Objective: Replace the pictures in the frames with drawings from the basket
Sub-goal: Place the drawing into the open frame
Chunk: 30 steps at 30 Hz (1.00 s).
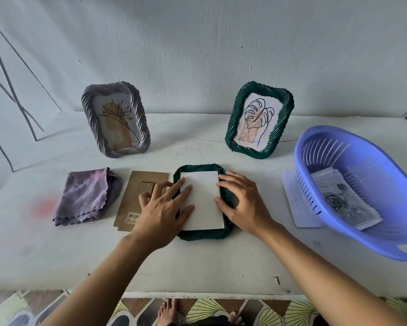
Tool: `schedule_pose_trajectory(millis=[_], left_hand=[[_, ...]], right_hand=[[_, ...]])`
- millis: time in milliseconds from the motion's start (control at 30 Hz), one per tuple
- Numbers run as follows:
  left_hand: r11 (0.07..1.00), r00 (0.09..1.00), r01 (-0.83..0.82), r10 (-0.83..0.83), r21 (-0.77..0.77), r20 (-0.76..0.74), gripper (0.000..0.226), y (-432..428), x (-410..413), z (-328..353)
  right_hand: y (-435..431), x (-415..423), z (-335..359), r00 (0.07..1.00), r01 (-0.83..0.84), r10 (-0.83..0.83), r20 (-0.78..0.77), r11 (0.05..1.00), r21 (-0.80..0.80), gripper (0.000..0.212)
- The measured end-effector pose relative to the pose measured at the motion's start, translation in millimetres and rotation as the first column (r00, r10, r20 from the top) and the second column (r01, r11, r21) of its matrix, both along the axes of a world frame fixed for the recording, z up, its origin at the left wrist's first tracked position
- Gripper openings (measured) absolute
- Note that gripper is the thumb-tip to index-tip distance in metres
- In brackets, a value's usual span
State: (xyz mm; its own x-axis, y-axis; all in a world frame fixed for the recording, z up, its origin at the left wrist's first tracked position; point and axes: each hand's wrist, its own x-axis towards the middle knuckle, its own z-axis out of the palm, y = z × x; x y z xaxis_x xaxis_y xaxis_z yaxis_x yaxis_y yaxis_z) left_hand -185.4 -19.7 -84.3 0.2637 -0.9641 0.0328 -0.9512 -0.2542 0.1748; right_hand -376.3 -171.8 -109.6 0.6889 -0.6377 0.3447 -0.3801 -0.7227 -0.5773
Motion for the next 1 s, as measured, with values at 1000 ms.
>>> schedule_pose_trajectory(millis=[1000], left_hand=[[0.999, 1.0, -0.017, 0.016, 0.046, 0.012, 0.065, -5, 0, 4]], right_hand=[[-14, -25, 18, 0.966, -0.258, 0.258, 0.009, 0.964, 0.07, 0.022]])
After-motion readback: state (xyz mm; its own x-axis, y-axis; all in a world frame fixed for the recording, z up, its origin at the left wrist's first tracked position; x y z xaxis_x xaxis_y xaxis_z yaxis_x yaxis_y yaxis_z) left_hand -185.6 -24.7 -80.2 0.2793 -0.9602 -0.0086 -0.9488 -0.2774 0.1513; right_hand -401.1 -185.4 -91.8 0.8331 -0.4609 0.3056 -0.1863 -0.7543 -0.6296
